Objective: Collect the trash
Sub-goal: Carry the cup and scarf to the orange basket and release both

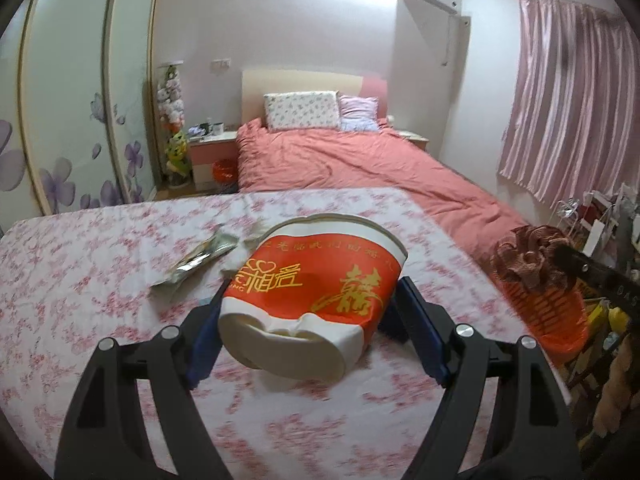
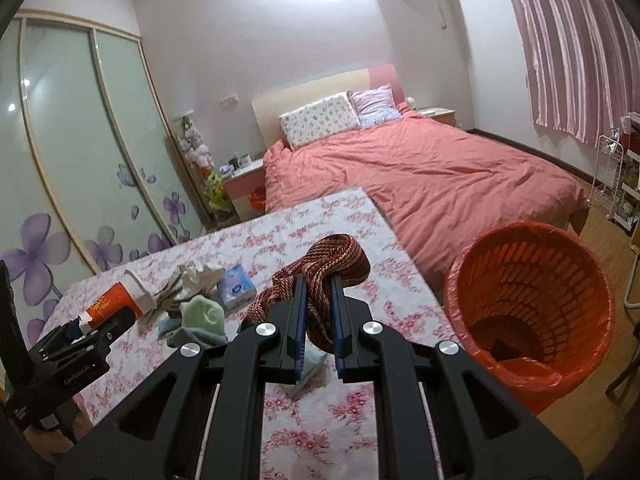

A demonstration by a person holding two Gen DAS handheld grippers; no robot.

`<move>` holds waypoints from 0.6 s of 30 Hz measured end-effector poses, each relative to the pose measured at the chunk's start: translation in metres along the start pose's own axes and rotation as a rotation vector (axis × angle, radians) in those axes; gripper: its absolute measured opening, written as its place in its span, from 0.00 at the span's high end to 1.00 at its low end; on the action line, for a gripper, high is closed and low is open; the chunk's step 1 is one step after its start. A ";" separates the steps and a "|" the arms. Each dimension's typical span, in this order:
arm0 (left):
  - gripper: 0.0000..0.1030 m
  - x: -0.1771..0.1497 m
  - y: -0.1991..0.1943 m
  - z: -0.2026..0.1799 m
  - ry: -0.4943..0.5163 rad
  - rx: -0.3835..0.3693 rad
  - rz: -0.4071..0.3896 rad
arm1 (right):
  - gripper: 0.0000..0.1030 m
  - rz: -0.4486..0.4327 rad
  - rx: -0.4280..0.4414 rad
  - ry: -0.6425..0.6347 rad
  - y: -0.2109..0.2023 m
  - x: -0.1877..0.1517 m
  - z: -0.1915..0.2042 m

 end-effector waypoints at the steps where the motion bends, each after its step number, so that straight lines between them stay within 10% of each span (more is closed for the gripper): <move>1: 0.24 0.002 -0.001 -0.008 0.002 -0.013 -0.009 | 0.89 -0.015 -0.002 0.004 -0.004 0.002 -0.003; 18: 0.24 0.022 0.022 -0.148 0.076 -0.256 -0.046 | 0.89 -0.187 -0.155 0.118 -0.031 0.022 -0.097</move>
Point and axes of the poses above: each gripper's, at about its wrist camera, not at the fingertips, and y roughly the way its jaws point, z to its left, x to its top, the point moved 3 cm from there along y, roughly the way its jaws point, and after that the axes turned 5 degrees about -x, right-handed, at the moved point
